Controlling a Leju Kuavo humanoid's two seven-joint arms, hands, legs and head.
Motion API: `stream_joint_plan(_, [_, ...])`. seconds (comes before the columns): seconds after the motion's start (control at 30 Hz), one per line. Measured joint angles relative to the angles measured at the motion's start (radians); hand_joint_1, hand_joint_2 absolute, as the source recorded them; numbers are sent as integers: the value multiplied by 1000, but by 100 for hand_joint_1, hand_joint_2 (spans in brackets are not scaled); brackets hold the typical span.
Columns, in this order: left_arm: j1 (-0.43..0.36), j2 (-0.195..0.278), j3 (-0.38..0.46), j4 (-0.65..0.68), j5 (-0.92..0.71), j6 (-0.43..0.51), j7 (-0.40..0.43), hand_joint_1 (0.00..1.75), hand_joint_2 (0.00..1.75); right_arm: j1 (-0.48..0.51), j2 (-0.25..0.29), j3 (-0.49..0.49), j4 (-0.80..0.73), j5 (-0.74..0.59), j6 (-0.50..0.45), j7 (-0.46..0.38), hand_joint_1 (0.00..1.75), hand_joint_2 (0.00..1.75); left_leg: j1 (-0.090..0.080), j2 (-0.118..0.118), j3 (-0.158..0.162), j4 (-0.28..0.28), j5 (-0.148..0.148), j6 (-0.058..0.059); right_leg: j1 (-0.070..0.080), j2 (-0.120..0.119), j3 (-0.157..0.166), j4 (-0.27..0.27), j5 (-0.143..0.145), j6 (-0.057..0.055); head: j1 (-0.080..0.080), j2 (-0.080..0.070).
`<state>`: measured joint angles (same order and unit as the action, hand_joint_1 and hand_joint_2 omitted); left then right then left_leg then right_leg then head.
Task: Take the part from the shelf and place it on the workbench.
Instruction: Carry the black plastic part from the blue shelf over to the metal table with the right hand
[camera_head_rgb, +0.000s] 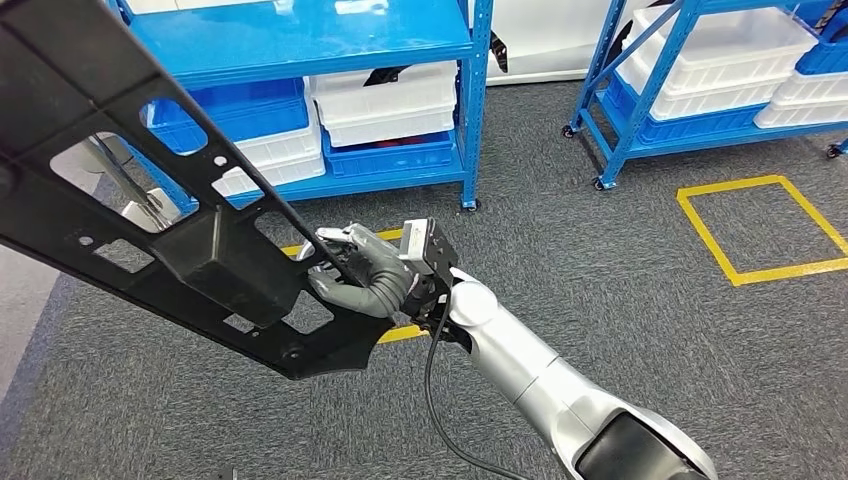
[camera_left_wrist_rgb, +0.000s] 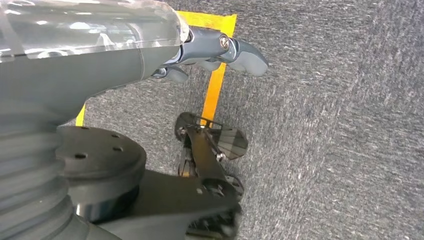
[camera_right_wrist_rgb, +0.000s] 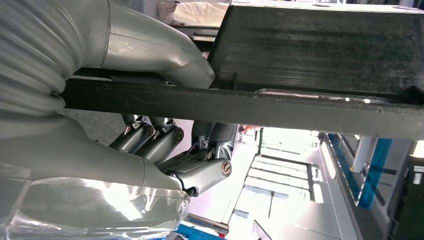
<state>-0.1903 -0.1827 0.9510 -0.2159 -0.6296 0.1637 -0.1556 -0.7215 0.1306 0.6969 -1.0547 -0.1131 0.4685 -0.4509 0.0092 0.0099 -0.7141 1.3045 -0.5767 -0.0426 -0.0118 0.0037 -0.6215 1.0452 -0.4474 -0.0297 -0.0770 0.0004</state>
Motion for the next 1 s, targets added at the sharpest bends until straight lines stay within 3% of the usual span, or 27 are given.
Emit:
stream_joint_plan(0.03, [1, 0, 0, 0, 1, 0, 0, 0, 175, 1, 0, 0, 0, 0, 0, 0, 175, 175, 0, 0, -1, 1, 12, 2, 1, 2, 0, 0, 0, 0, 0, 0])
stream_joint_plan(0.07, [2, 0, 0, 0, 1, 0, 0, 0, 175, 2, 0, 0, 0, 0, 1, 0, 175, 175, 0, -1, 17, -41, 42, 5, 1, 5, 1, 0, 0, 0, 0, 0])
stream_joint_plan(0.1, [2, 0, 0, 0, 1, 0, 0, 0, 175, 2, 0, 0, 0, 0, 1, 0, 175, 175, -1, -4, 51, -112, 82, 11, 2, 7, 3, 0, 0, 0, 0, 0])
stream_joint_plan(0.17, [2, 2, 0, 0, 1, 0, -1, 0, 175, 0, 1, 0, -1, 0, 1, 0, 175, 175, -4, -13, 111, -241, 130, 24, 2, 11, 2, -1, 1, 5, 0, 0])
stream_joint_plan(0.27, [1, 3, 0, 0, 3, -2, -3, 0, 175, 0, 2, 0, -1, 0, 3, -1, 175, 175, -12, -18, 127, -287, 135, 34, -1, 15, -4, -5, 8, 21, 0, 0])
stream_joint_plan(0.33, [1, 3, 0, 0, 4, -3, -5, 0, 175, -1, 2, 0, -1, -1, 7, -2, 175, 175, -6, -13, 133, -302, 145, 43, 0, 13, -7, 2, 0, 33, 0, 0])
stream_joint_plan(0.37, [0, 2, 0, 0, 4, -4, -5, 0, 175, -3, 1, 0, -1, -1, 10, -3, 175, 175, -3, -9, 137, -310, 150, 48, 0, 11, -17, 25, -16, 38, 0, 0])
stream_joint_plan(0.43, [-1, 2, 0, 0, 5, -4, -6, 0, 175, -5, 1, 0, 1, -2, 17, -6, 175, 175, -2, 0, 139, -317, 154, 54, 0, 7, -68, 133, -74, 43, 1, 0])
stream_joint_plan(0.5, [0, 2, 0, 0, 9, -4, -6, 0, 175, -4, -2, 0, 5, -6, 22, -8, 175, 175, -3, 10, 137, -314, 153, 55, -1, 5, -125, 248, -115, 48, 1, 0])
stream_joint_plan(0.53, [1, 2, 0, 0, 11, -4, -6, 0, 175, -4, -3, 0, 8, -8, 25, -9, 175, 175, -3, 17, 136, -312, 151, 55, -1, 3, -132, 260, -108, 49, 1, 0])
stream_joint_plan(0.57, [2, 1, 0, 0, 13, -4, -6, 0, 175, -5, -4, 0, 11, -11, 28, -10, 175, 175, -3, 24, 136, -309, 149, 53, -2, -2, -119, 232, -83, 50, 1, 0])
stream_joint_plan(0.6, [2, 0, 0, 0, 14, -4, -6, 0, 175, -7, -5, 0, 13, -14, 31, -11, 175, 175, -3, 31, 136, -304, 145, 51, -2, -13, -88, 169, -48, 50, 1, 0])
stream_joint_plan(0.67, [4, -1, 0, 0, 16, -2, -6, 0, 175, -12, -5, 1, 14, -18, 34, -13, 175, 175, -7, 45, 134, -290, 134, 42, 3, -47, -27, 46, -3, 41, 0, 0])
stream_joint_plan(0.73, [3, -1, 0, 0, 17, 1, -6, 0, 175, -16, -4, 2, 16, -21, 34, -14, 175, 175, -13, 57, 132, -281, 127, 33, 8, -55, -12, 7, 1, 27, 0, 0])
stream_joint_plan(0.8, [3, -1, 0, 0, 18, 4, -6, 0, 175, -17, -3, 2, 17, -23, 34, -14, 175, 175, -14, 68, 133, -279, 122, 24, 6, -33, -15, 6, 6, 17, 0, 0])
stream_joint_plan(0.83, [3, 0, 0, 0, 19, 5, -6, 0, 175, -18, -2, 2, 17, -23, 34, -14, 175, 175, -12, 62, 131, -272, 114, 19, 4, -24, -16, 5, 8, 12, 0, 0])
stream_joint_plan(0.9, [3, 0, 0, 0, 19, 5, -6, 0, 175, -21, 4, 3, 17, -24, 34, -14, 175, 175, -7, 31, 106, -208, 68, 8, 0, -7, -16, 2, 12, 3, 0, 0])
stream_joint_plan(0.97, [5, 0, 0, 0, 21, 5, -6, 0, 175, -22, 11, 4, 19, -26, 34, -12, 175, 175, -5, 6, 48, -73, 1, 2, 0, 14, -18, 2, 13, -2, 0, 0])
stream_joint_plan(1.0, [7, 0, 0, 0, 22, 5, -6, 0, 175, -22, 13, 5, 21, -26, 35, -11, 175, 175, -4, 3, 21, -14, -19, 2, 1, 26, -19, 2, 14, -3, 0, 0])
